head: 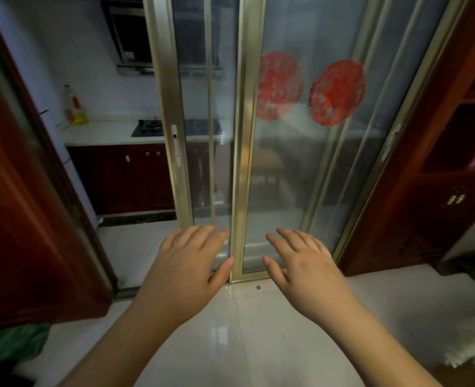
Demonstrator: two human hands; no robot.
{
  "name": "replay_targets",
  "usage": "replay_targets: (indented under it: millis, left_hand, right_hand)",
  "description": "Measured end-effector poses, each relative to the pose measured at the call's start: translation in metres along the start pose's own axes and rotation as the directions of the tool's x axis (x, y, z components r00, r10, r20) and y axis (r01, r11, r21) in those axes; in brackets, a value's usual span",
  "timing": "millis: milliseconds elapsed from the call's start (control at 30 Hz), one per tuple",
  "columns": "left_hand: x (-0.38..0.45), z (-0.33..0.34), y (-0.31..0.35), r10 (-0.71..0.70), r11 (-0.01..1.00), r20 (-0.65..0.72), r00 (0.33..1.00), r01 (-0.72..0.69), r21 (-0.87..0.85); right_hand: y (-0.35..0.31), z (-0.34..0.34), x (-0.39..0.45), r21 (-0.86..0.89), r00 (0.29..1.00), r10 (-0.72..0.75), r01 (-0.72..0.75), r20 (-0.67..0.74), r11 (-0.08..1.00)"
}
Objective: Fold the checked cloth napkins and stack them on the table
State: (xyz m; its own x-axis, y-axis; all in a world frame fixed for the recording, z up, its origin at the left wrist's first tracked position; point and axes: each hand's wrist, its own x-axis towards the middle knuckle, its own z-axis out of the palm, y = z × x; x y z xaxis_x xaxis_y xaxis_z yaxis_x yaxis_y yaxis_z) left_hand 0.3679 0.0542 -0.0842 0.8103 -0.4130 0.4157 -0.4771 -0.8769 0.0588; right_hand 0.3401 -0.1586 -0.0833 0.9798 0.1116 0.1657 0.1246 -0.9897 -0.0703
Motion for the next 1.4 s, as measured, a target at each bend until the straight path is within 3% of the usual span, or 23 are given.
replay_targets:
  millis: [233, 467, 667, 800, 1000, 1100, 1233, 1400]
  left_hand:
    - [0.092, 0.018, -0.031, 0.172, 0.983, 0.004, 0.985, -0.171, -0.072]
    - [0.186, 0.058, -0.015, 0.303, 0.940, -0.007, 0.953, -0.300, -0.160]
    - [0.277, 0.107, 0.043, 0.423, 0.887, -0.061, 0.904, -0.427, -0.174]
    - [0.337, 0.140, 0.088, 0.491, 0.848, -0.047, 0.870, -0.489, -0.203]
    - [0.420, 0.177, 0.154, 0.571, 0.801, -0.021, 0.821, -0.562, -0.206]
    - [0.451, 0.190, 0.187, 0.605, 0.774, -0.006, 0.796, -0.590, -0.230]
    - [0.488, 0.209, 0.229, 0.672, 0.714, 0.022, 0.741, -0.639, -0.288]
    - [0.543, 0.246, 0.276, 0.744, 0.631, 0.023, 0.668, -0.691, -0.352]
  right_hand:
    - [0.015, -0.001, 0.056, -0.053, 0.980, 0.195, -0.197, -0.046, 0.979]
    - [0.073, -0.007, 0.097, -0.069, 0.948, 0.309, -0.314, -0.079, 0.947]
    - [0.163, -0.001, 0.127, -0.074, 0.898, 0.433, -0.438, -0.075, 0.896]
    - [0.225, -0.001, 0.145, -0.085, 0.823, 0.567, -0.568, -0.040, 0.818]
    - [0.314, -0.012, 0.162, -0.037, 0.810, 0.578, -0.583, -0.099, 0.812]
    - [0.346, -0.015, 0.167, -0.059, 0.757, 0.635, -0.649, -0.152, 0.759]
    - [0.385, -0.017, 0.171, -0.046, 0.703, 0.700, -0.709, -0.124, 0.703]
    - [0.436, -0.012, 0.190, -0.120, 0.586, 0.800, -0.810, -0.128, 0.574]
